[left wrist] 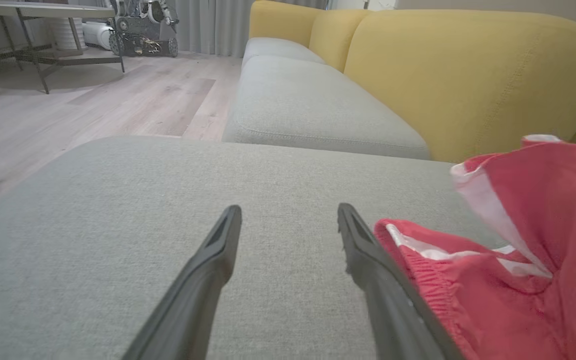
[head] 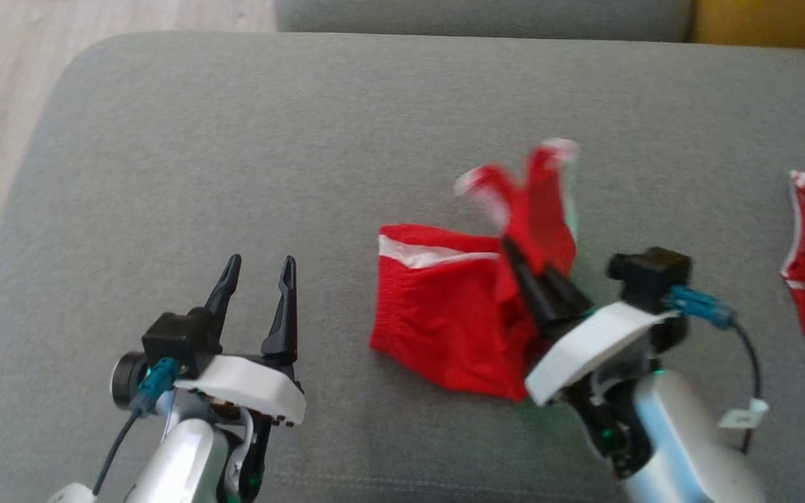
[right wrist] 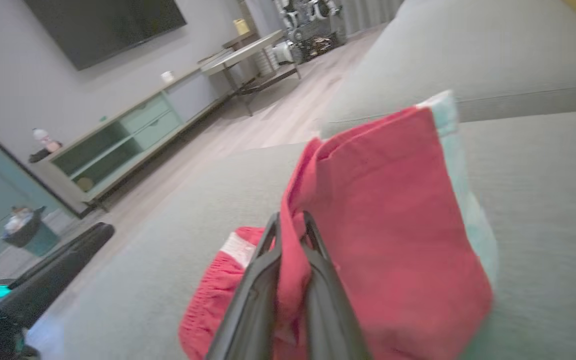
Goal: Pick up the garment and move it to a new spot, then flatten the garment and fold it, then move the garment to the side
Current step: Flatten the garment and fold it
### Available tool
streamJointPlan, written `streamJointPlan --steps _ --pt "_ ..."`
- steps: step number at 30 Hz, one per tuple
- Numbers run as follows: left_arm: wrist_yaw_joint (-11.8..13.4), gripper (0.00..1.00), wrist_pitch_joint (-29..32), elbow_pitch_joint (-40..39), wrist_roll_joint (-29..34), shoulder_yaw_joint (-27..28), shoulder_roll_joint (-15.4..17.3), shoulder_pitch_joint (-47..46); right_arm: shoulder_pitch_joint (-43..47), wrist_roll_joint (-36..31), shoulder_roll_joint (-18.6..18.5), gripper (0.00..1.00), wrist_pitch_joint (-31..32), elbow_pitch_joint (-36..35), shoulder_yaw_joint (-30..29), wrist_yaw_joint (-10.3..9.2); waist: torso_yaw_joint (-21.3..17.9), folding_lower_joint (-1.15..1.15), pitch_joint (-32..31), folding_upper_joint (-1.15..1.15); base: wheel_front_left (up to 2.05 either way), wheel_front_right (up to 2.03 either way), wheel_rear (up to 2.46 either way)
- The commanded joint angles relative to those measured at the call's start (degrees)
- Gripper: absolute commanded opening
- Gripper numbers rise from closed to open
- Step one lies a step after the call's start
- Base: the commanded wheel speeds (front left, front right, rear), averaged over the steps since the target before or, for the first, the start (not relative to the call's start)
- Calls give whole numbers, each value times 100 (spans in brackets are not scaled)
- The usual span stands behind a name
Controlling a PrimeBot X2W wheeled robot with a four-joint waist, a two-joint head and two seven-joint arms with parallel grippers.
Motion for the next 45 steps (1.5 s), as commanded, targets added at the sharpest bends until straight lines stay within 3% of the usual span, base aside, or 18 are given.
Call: streamJointPlan --steps 1,8,14,15,16,17,23,27,31,39,45 --pt "12 100 -5 -208 33 158 79 -205 -238 164 -11 0 20 -206 371 -5 219 0 17 0 0 0 0" --pt "-6 100 -24 -180 19 62 14 -269 -552 738 -11 0 -122 486 1312 -5 691 0 144 0 0 0 0" --pt "25 100 -70 -140 -14 72 -7 -248 -785 746 -11 0 -155 1218 1912 -5 758 0 259 0 0 0 0" --pt "29 100 -76 -132 -19 77 -7 -246 -815 712 -11 7 -156 1275 1985 -5 742 0 267 0 0 0 0" --pt "27 100 -82 -121 -25 80 -6 -248 -837 696 -11 44 -155 1316 2054 -5 719 0 270 0 0 0 0" --pt "23 100 -87 -111 -32 83 -6 -254 -864 667 -11 100 -167 1341 2118 -5 695 0 271 0 0 0 0" --pt "36 100 -113 -78 -35 113 34 -300 -1002 488 -11 100 -541 1007 2345 -5 440 0 219 0 0 0 0" --pt "60 100 -120 -77 -33 128 80 -272 -925 362 -11 100 -846 559 2072 -5 257 0 144 0 0 0 0" --pt "84 100 -116 -89 -40 146 121 -236 -738 149 -11 100 -994 300 1493 -5 127 0 76 0 0 0 0" --pt "161 100 -56 -216 -35 196 281 -138 29 -638 -16 100 -973 -311 -436 -5 -183 0 -47 0 0 0 0" --pt "218 100 8 -355 -29 221 387 -81 568 -1088 -40 100 -779 -826 -1246 -5 -339 0 -97 0 0 0 0"
